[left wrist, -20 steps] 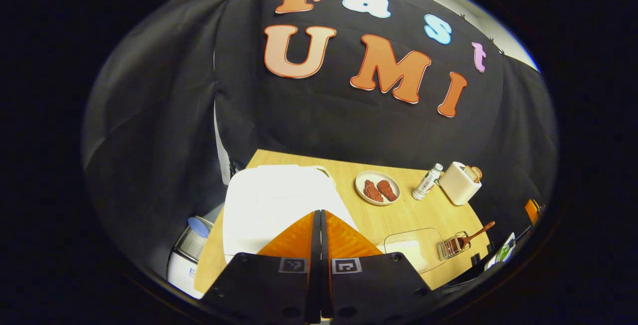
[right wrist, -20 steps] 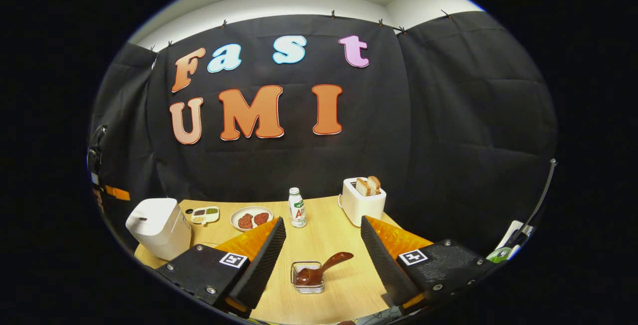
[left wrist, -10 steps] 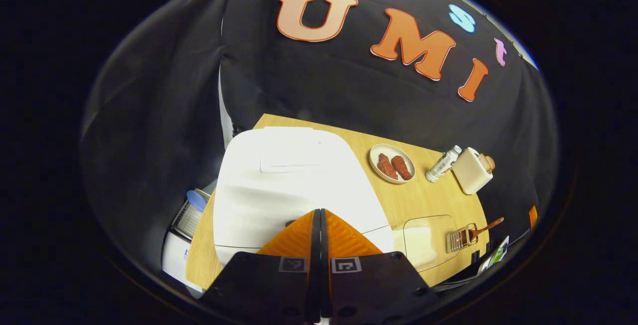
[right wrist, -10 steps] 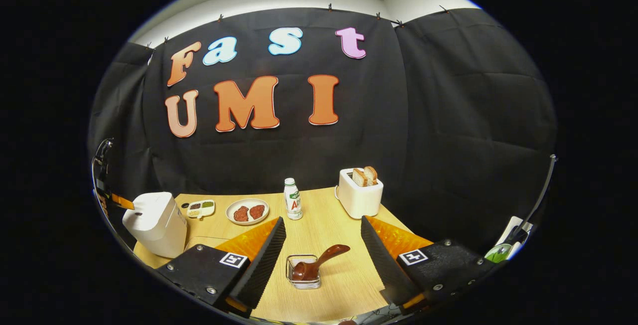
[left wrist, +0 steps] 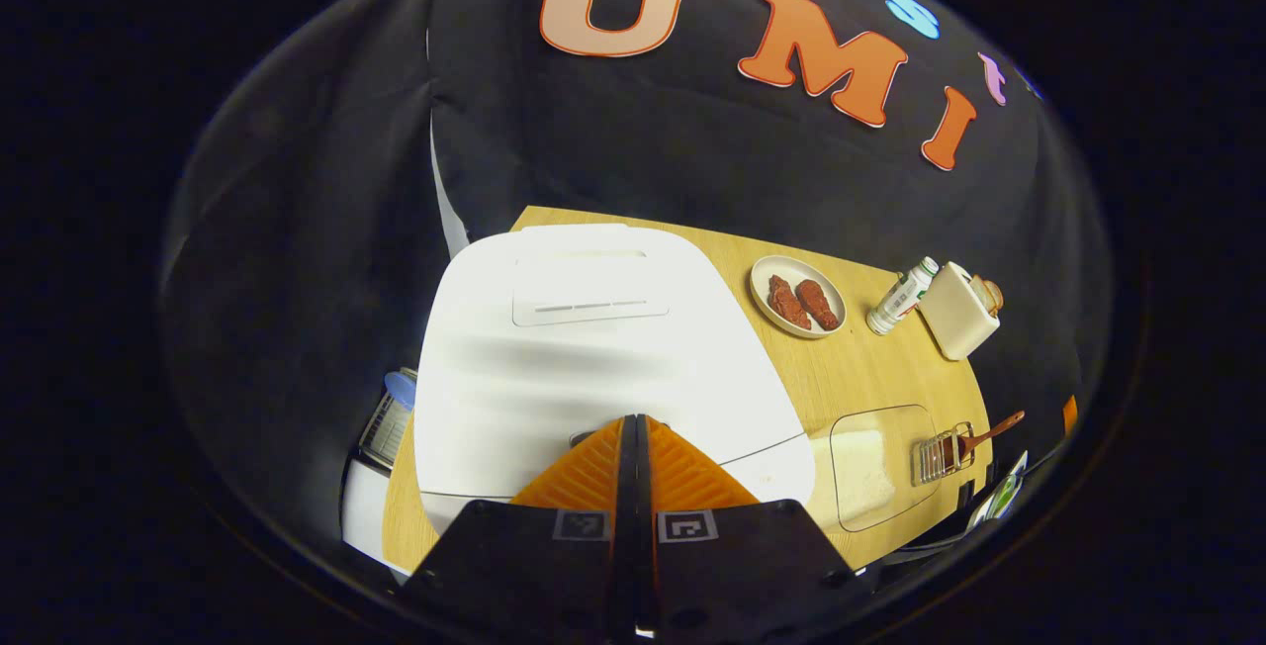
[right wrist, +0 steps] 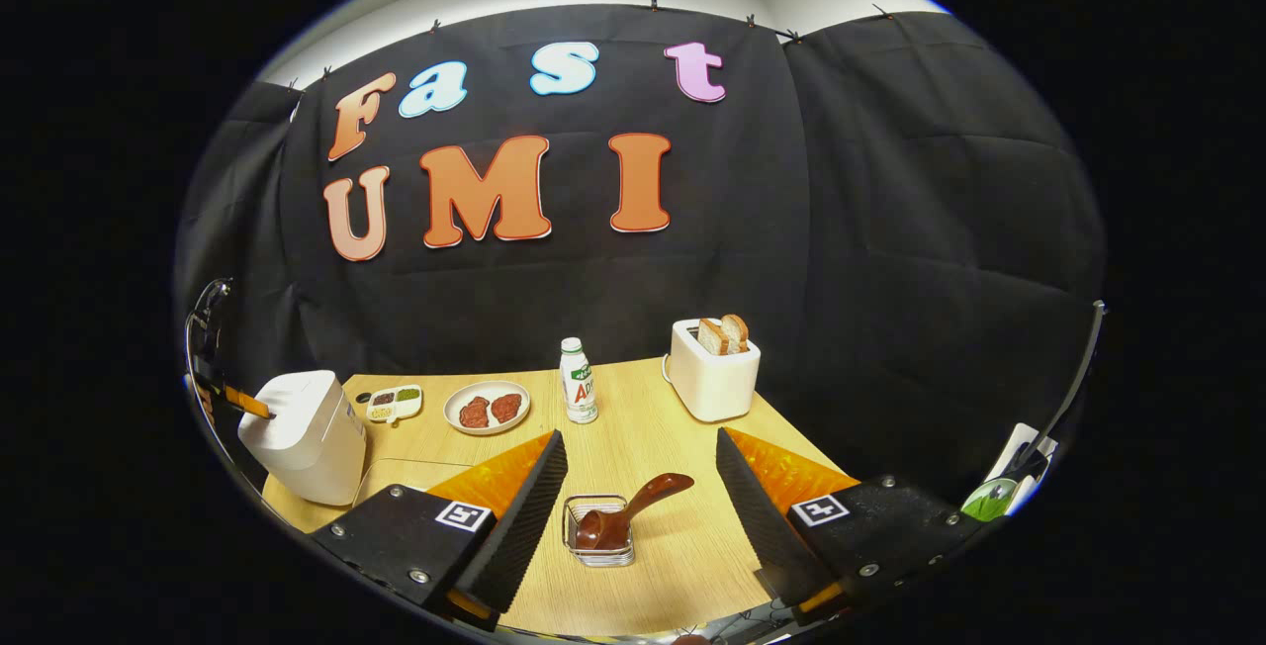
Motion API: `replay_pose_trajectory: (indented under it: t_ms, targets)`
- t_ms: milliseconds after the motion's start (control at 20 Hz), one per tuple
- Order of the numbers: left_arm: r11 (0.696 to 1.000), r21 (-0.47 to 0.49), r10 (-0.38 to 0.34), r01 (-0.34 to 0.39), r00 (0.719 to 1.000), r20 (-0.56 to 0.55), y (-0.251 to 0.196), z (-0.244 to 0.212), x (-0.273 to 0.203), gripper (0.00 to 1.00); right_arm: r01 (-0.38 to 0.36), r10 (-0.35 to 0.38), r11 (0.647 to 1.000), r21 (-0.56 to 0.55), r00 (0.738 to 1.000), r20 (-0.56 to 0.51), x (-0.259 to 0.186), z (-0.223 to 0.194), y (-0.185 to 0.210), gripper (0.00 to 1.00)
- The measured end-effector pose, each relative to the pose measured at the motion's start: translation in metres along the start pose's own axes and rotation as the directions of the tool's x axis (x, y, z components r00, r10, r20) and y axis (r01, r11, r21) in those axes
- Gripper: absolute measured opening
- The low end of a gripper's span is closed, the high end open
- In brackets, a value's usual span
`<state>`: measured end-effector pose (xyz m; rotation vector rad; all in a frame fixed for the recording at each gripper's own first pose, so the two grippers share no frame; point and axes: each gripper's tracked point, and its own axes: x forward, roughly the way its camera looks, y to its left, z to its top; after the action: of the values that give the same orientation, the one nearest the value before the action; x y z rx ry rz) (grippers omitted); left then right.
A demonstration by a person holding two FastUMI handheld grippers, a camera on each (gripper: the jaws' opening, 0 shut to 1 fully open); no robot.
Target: Close the left gripper, press the button to open the rice cooker; take a wooden spoon from the chopstick holder with the right hand, scoop a spoonful of rice and pour it into the rice cooker, then put the wooden spoon back into the chopstick holder.
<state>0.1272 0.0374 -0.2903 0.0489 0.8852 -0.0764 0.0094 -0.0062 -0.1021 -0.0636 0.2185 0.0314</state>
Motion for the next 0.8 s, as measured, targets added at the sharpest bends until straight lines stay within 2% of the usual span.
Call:
replay_pose_trajectory:
  t_ms: [250, 400, 500, 550, 650, 800]
  targets:
    - [0.998, -0.044, -0.039, 0.039, 0.999, 0.005, -0.001, -0.001, -0.003, 0.05, -0.019, 0.020, 1.000, 0.021, 1.000, -0.007, 0.003, -0.005, 0.008, 0.95]
    - [1.000, -0.009, -0.007, 0.007, 0.999, 0.043, -0.001, 0.005, -0.008, 0.05, -0.026, 0.026, 0.999, 0.032, 1.000, 0.002, 0.000, 0.001, 0.007, 0.95]
    - [1.000, 0.021, 0.017, -0.020, 0.993, 0.115, -0.005, 0.025, -0.022, 0.05, -0.017, 0.016, 0.999, 0.037, 1.000, 0.019, -0.002, 0.008, 0.004, 0.95]
    - [0.999, 0.038, 0.027, -0.034, 0.984, 0.175, -0.006, 0.041, -0.034, 0.05, -0.012, 0.011, 0.999, 0.041, 1.000, 0.028, -0.003, 0.011, 0.002, 0.95]
    - [0.995, 0.056, 0.063, -0.085, 0.948, 0.312, -0.005, 0.084, -0.067, 0.04, -0.009, 0.007, 0.999, 0.052, 0.999, 0.044, -0.006, 0.017, 0.002, 0.95]
    - [0.992, 0.042, 0.086, -0.123, 0.868, 0.490, -0.015, 0.136, -0.121, 0.04, -0.006, 0.002, 0.998, 0.064, 0.998, 0.056, -0.008, 0.021, 0.002, 0.95]
